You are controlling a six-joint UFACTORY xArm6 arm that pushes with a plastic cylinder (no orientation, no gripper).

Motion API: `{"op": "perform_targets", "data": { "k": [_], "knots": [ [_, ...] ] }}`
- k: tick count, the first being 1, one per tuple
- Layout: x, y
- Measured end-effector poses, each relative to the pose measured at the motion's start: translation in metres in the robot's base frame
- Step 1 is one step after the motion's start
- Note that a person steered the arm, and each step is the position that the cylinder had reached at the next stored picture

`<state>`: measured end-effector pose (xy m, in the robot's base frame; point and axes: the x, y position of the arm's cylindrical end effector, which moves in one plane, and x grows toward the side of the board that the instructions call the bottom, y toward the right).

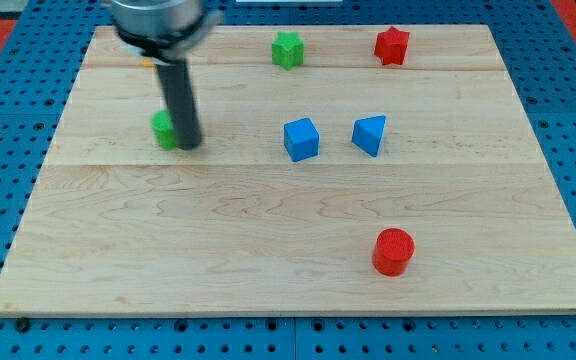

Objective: Slightly slide the green circle to the left

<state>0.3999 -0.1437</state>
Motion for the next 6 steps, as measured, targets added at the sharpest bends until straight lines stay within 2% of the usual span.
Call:
{"op": "perform_targets", "data": {
  "k": [1,3,4,5,6],
  "knots": [
    [-0.003,0.051],
    [-0.023,0.004],
    [0.006,-0.008],
    [0.010,0.010],
    [0.010,0.055]
  ]
}}
